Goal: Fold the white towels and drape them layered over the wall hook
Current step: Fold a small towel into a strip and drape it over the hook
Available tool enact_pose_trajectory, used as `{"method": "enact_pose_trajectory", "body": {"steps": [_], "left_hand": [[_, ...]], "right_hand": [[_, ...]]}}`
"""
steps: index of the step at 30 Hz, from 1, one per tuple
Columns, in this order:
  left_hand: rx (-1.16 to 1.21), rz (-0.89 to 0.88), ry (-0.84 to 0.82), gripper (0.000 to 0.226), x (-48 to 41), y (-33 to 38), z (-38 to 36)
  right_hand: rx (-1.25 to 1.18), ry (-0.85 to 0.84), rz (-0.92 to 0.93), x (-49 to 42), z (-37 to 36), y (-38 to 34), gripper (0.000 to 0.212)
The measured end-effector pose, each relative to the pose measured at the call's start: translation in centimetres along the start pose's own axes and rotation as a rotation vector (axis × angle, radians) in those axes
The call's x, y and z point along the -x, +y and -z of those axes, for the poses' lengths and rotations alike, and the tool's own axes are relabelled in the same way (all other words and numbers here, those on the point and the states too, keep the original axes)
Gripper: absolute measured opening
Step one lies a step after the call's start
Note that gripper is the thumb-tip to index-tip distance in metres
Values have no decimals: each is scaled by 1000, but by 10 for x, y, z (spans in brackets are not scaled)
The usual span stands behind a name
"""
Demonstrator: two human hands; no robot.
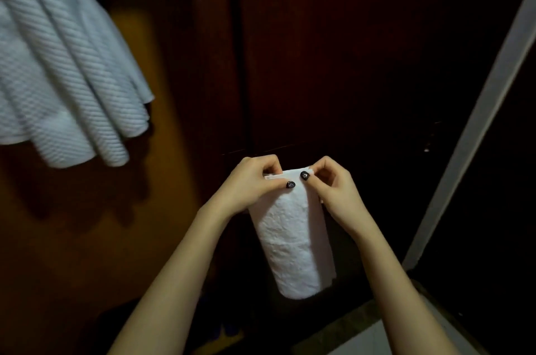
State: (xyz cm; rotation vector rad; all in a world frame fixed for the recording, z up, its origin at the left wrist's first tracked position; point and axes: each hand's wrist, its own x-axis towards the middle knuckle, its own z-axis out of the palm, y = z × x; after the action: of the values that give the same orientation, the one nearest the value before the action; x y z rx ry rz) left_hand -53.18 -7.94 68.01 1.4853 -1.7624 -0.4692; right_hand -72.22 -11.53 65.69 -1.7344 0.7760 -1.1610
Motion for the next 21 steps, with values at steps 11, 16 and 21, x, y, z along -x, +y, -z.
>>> {"method": "enact_pose_trajectory", "body": {"steps": [11, 16, 21], "left_hand": [[-33, 352, 112, 25, 145, -79, 76], [-60, 370, 322, 23, 177, -87, 73], [-246, 400, 445, 7, 188, -93, 58]], "right_hand": [[20, 17, -24, 48, -123, 18, 13], [98, -127, -100, 57, -135, 23, 32], [254, -135, -11, 65, -150, 18, 17]]}}
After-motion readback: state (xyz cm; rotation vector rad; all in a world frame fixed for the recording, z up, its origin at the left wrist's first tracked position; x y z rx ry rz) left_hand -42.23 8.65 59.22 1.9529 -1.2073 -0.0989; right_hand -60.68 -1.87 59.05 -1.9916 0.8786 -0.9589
